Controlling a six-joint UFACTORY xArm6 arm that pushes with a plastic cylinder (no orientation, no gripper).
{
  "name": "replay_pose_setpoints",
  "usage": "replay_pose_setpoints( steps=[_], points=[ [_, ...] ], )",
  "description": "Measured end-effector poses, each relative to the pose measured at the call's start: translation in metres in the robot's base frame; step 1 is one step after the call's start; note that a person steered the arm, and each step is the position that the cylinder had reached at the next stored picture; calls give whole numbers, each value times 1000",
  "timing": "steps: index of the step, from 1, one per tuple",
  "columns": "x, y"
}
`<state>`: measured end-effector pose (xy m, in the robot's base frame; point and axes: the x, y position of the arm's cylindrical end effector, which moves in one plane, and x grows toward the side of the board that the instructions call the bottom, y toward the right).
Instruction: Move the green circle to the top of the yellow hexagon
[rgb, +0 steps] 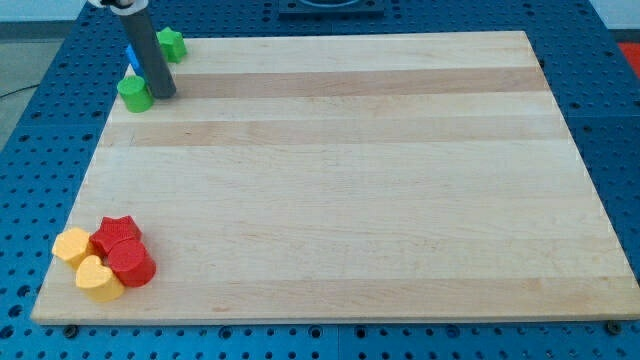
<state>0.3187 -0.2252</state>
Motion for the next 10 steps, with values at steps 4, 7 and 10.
replay_pose_setpoints(
  steps=[4, 7, 10],
  points=[
    [81, -80],
    [22, -80],
    [-26, -42]
  ],
)
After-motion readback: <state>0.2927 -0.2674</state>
